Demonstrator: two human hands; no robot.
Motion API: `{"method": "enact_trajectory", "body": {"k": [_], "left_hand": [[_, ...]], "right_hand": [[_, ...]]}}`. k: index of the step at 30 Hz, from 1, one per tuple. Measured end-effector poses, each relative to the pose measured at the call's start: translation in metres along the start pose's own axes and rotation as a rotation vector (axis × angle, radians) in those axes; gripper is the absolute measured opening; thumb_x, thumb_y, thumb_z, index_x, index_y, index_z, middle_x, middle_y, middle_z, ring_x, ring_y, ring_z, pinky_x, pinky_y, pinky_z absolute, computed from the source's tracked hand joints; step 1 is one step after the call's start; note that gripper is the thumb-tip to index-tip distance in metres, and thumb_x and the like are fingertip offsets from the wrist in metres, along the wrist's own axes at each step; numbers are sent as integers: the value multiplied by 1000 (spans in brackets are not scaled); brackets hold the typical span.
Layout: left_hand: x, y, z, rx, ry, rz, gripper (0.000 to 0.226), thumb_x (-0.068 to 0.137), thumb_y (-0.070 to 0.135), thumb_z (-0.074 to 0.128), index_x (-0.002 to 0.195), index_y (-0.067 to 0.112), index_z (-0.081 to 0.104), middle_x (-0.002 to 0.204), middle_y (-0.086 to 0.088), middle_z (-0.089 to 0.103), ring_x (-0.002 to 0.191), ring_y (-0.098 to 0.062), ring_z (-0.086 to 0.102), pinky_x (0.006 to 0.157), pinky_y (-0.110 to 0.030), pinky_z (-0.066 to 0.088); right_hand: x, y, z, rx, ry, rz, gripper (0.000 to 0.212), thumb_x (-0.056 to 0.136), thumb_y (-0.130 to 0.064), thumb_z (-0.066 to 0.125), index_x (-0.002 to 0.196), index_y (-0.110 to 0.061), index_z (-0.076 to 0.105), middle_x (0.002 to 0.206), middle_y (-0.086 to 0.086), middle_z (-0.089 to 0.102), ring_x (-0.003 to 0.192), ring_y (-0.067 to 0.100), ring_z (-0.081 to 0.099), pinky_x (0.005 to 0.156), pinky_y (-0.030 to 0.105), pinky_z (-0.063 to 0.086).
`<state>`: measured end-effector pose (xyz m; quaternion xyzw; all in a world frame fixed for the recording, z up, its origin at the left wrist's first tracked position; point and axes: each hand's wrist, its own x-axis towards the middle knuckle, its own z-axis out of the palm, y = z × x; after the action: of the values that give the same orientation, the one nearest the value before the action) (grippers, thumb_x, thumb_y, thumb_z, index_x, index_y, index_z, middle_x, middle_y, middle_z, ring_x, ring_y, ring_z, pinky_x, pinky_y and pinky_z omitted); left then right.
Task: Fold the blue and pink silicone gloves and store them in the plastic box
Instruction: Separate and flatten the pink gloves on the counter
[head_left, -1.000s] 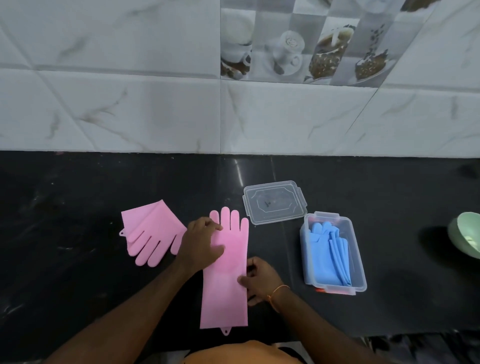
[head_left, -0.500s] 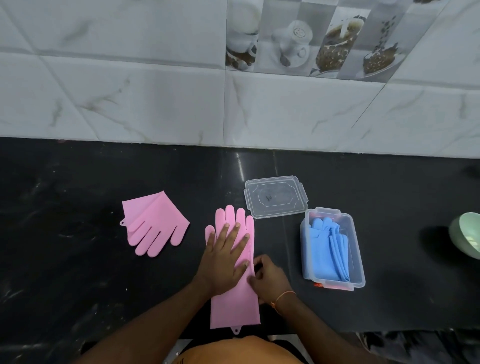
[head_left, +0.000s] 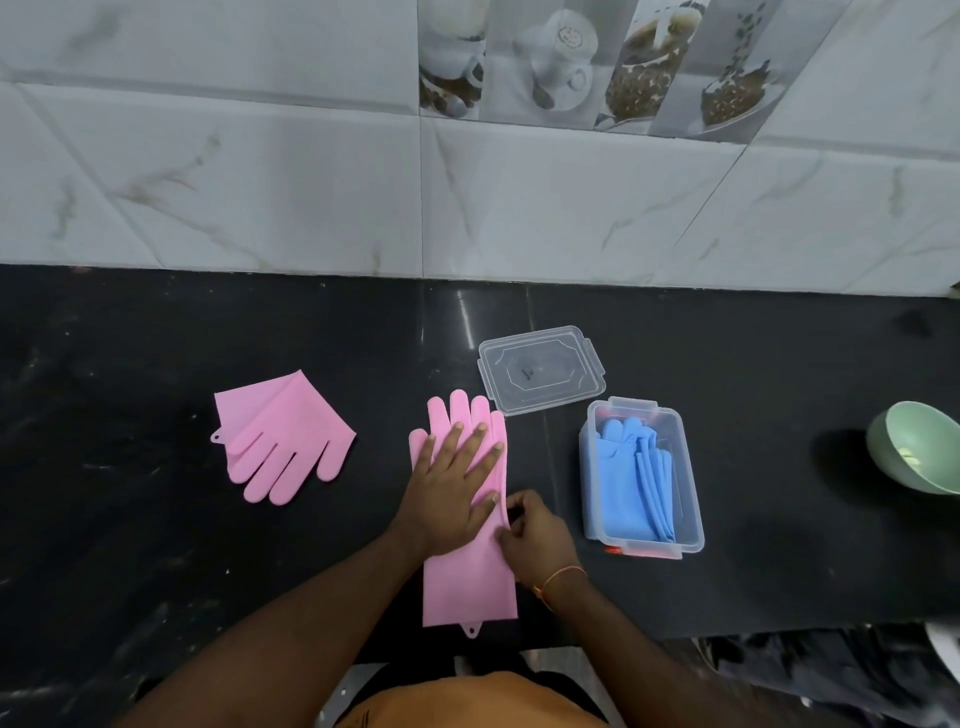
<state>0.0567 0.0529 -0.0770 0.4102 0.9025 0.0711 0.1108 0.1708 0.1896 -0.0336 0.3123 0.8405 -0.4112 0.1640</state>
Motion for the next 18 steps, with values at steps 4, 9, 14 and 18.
{"method": "enact_trajectory", "body": {"k": [4, 9, 14, 18], "left_hand": [[10, 7, -1, 21, -10, 5, 73, 108, 65, 23, 173, 35, 11, 182, 2, -3, 169, -31, -4, 133, -61, 0], [21, 17, -2, 28, -19, 17, 73, 108, 64, 21, 174, 34, 7, 182, 1, -5, 168, -31, -6, 133, -60, -1], [29, 28, 0, 37, -37, 35, 74, 108, 65, 19, 173, 34, 3, 182, 1, -9, 168, -31, -11, 133, -60, 1], [31, 32, 2, 42, -51, 30, 75, 107, 67, 20, 173, 35, 3, 182, -1, -10, 168, -33, -10, 132, -62, 1]], "right_hand": [[1, 4, -4, -1, 40, 4, 21, 100, -26, 67, 119, -25, 57, 100, -10, 66, 86, 11, 62, 88, 31, 56], [1, 7, -15, -3, 61, 22, 23, 101, -27, 66, 122, -25, 56, 106, -7, 68, 89, 14, 63, 94, 35, 58], [-2, 12, -24, -21, 70, 60, 25, 102, -28, 65, 124, -25, 54, 117, -2, 70, 94, 15, 64, 97, 36, 57], [-4, 13, -26, -37, 81, 77, 28, 102, -32, 65, 126, -26, 52, 121, -2, 70, 99, 17, 67, 99, 36, 58]]}}
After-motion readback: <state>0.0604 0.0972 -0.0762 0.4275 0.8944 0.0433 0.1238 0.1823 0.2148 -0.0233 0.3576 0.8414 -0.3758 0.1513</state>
